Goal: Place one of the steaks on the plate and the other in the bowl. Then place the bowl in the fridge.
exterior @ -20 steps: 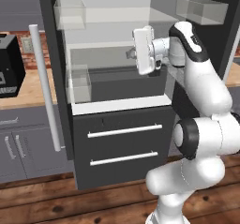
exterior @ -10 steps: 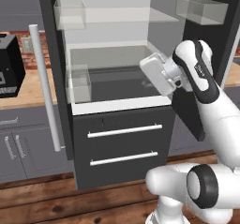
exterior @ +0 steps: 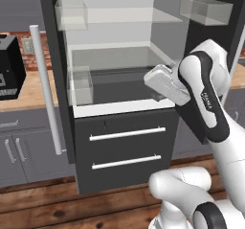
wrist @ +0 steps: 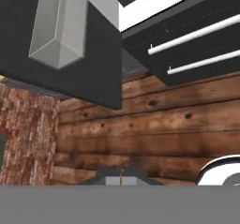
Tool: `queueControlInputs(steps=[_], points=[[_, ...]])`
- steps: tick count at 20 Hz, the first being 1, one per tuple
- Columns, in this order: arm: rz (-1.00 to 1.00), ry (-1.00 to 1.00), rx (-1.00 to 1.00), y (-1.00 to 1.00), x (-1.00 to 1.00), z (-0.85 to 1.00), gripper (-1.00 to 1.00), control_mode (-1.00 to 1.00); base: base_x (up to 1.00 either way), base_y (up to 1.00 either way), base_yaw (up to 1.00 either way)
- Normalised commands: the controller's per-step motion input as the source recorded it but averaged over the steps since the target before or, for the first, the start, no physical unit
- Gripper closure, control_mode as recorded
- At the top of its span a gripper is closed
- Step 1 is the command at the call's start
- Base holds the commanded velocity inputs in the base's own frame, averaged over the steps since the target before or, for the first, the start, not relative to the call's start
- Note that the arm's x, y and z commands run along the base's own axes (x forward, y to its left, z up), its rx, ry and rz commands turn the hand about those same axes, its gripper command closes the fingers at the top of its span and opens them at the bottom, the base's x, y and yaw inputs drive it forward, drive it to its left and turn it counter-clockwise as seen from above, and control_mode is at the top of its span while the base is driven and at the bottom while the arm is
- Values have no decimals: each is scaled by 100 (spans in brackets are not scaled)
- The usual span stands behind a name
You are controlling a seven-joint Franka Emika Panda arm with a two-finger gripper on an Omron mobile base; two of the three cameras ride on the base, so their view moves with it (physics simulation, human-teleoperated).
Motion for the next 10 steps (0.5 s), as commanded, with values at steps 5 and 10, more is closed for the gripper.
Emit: queueControlInputs(steps=[5, 10], points=[[0, -7, -41, 0, -17, 2, 100, -100, 0, 0, 0], [0, -29, -61, 0, -12, 0, -100, -100, 0, 0, 0]])
